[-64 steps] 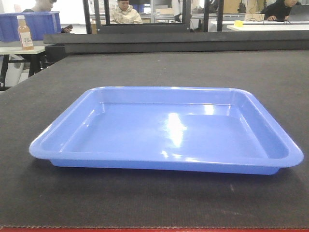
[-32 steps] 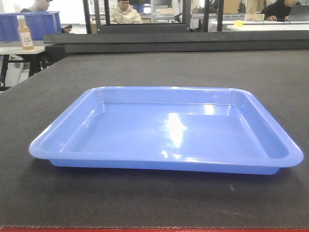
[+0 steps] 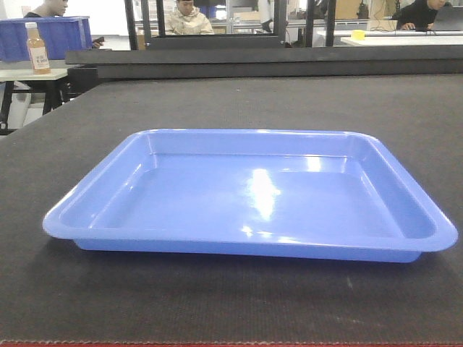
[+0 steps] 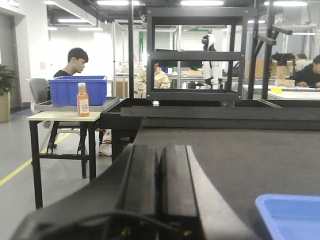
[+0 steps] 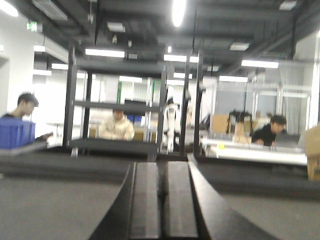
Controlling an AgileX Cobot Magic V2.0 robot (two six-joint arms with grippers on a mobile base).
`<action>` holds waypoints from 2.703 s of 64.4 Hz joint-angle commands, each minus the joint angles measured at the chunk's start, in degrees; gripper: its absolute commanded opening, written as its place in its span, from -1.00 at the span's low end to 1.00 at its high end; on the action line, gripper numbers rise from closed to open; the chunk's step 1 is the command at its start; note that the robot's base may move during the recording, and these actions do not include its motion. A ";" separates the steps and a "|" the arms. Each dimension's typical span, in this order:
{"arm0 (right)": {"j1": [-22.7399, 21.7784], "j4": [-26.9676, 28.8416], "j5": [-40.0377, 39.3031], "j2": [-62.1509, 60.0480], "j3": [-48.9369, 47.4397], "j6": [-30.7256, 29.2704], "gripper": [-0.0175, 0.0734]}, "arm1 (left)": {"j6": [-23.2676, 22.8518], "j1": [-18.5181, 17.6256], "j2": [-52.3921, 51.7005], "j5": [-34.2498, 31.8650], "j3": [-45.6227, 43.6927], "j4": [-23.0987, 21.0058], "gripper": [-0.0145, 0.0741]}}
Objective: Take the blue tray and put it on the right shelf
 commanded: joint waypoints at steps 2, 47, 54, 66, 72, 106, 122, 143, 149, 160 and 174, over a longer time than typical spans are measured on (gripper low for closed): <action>-0.34 -0.49 6.97 1.50 -10.82 0.07 -0.50 | -0.09 -0.30 4.08 6.29 -9.47 -0.43 -0.74; -0.34 5.70 68.43 50.75 -44.82 0.16 -0.50 | -0.09 -0.30 55.39 43.56 -40.82 -13.44 -0.74; -0.34 7.21 68.88 55.69 -44.82 0.16 -0.50 | -0.09 -0.30 61.08 42.55 -41.05 -20.28 -0.74; -0.22 13.39 68.83 65.09 -45.95 0.85 -0.49 | 0.85 -0.63 70.27 42.75 -43.52 -25.82 -0.75; 2.45 12.91 67.62 70.23 -48.52 3.97 -0.49 | 0.85 -3.14 74.25 43.24 -47.03 -24.43 -0.76; 15.68 1.90 74.26 94.68 -69.71 21.06 -0.49 | -14.68 -17.10 95.58 53.69 -71.73 -8.61 -0.76; 15.68 2.02 74.52 95.18 -69.71 21.10 -0.49 | -14.68 -19.01 99.10 54.08 -73.18 -9.45 -0.76; 15.68 2.15 74.32 95.38 -69.65 21.10 -0.18 | -14.68 -23.36 99.49 53.01 -73.18 0.65 -0.18; 15.68 2.27 73.58 95.38 -69.65 21.12 0.25 | -16.91 -23.36 99.49 53.01 -73.18 0.95 -0.05; 15.68 3.34 73.05 95.38 -69.61 23.35 0.52 | -22.21 -21.95 99.62 52.01 -73.18 4.42 -0.05; 15.68 3.34 71.15 95.38 -68.92 24.77 0.52 | -22.21 -21.12 100.17 52.25 -73.18 2.08 -0.05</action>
